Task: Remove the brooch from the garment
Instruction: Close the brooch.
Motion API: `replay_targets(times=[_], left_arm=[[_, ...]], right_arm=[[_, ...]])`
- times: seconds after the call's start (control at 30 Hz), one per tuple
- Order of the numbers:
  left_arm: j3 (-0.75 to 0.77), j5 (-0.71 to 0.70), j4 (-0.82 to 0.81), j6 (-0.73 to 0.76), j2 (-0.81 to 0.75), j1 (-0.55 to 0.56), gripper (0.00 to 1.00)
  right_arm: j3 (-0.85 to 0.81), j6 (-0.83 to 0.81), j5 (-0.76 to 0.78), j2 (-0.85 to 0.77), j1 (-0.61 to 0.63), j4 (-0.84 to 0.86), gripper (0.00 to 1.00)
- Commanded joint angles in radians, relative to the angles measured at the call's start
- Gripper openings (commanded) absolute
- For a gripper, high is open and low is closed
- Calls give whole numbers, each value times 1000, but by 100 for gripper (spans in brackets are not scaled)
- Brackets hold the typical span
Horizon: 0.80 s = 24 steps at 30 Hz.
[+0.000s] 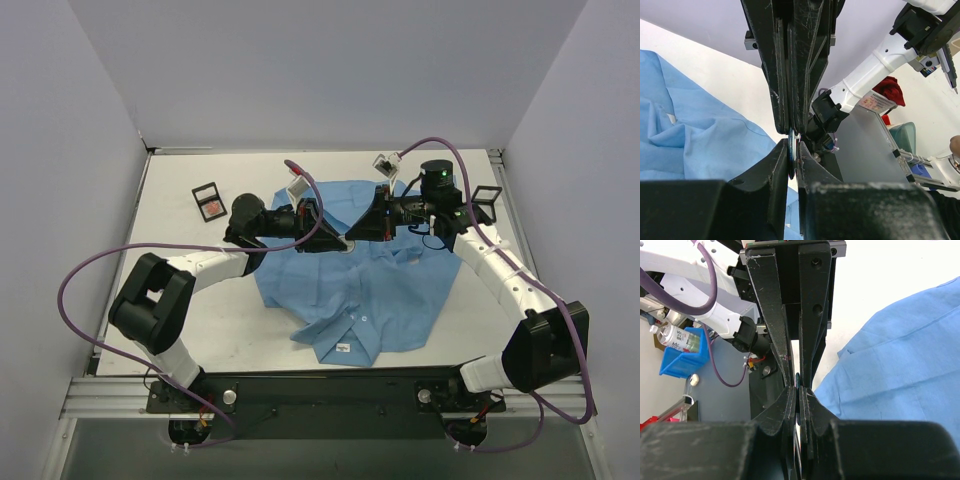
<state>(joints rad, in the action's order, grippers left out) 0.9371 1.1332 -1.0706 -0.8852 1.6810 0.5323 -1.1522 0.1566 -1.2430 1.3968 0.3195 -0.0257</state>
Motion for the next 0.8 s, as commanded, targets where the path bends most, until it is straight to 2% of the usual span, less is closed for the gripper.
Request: replay_targets(times=[0.0, 0.13, 0.43, 0.57, 0.77], left_arm=[[0, -41, 3, 32, -40, -25, 18], [0, -79, 81, 65, -58, -32, 17], [-3, -104, 110, 69, -63, -45, 15], [-4, -104, 98, 57, -63, -46, 21], [8, -128, 184, 89, -92, -55, 21]], right_arm=[[14, -15, -12, -22, -7, 18, 0], [11, -35, -1, -25, 0, 14, 0], [8, -57, 16, -24, 10, -5, 0], [8, -60, 17, -24, 10, -10, 0], [8, -63, 22, -21, 13, -10, 0]])
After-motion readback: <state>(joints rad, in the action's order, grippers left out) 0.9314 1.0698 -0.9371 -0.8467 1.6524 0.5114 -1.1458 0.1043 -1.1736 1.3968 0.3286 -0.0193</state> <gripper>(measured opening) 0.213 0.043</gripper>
